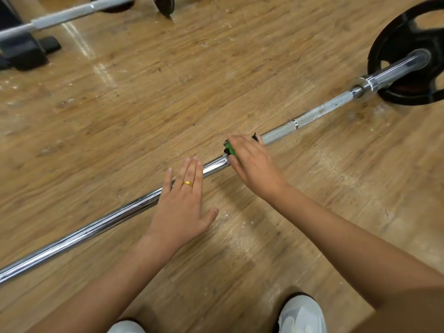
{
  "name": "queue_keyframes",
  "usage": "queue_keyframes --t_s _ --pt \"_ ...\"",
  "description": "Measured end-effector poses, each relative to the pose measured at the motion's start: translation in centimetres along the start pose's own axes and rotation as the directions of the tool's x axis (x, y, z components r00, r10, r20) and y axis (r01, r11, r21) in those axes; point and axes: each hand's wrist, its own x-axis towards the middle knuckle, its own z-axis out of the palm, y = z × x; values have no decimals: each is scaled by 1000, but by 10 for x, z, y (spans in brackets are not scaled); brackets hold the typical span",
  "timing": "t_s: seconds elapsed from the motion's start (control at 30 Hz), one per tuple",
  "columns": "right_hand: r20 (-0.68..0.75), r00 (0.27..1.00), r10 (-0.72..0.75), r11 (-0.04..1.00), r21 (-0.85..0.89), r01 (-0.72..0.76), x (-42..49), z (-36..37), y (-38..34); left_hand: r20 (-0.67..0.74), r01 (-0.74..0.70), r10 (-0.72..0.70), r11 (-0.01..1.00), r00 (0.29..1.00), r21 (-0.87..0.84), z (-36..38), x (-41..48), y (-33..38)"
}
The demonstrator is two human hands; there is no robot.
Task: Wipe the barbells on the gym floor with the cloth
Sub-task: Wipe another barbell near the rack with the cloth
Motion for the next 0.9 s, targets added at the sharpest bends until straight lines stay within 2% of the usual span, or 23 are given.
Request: queue_keyframes --t_s 0.13,0.2,0.33,0.43,0.5,0.63,0.8,0.9 --pt "12 984 -176 980 -90 176 -9 6 2 -9 7 -7 1000 1000 -8 -1 -2 3" --pt "54 977 -206 971 -113 211 -8 0 13 -21 8 -9 1000 1000 -23 -1 -4 4" --pt "15 994 -111 990 -80 112 -8 -8 8 -50 20 -23 999 998 -50 2 -7 10" --pt "45 980 -194 979 -48 196 -20 -1 -12 -57 9 -12 999 998 -43 4 -11 11" --pt "82 976 -200 979 -27 202 -24 -2 -8 -53 -1 -1 999 999 -44 5 -14 11" --pt "56 997 -53 999 2 53 -27 -10 0 -57 -8 5 999 998 -39 6 -20 17" --pt "55 986 -157 987 -18 158 -45 -6 -19 -46 -14 13 1000 999 -19 4 -30 26" --pt "47 995 -85 996 -9 85 -46 -16 -7 -42 -29 29 1000 999 -4 4 -36 32"
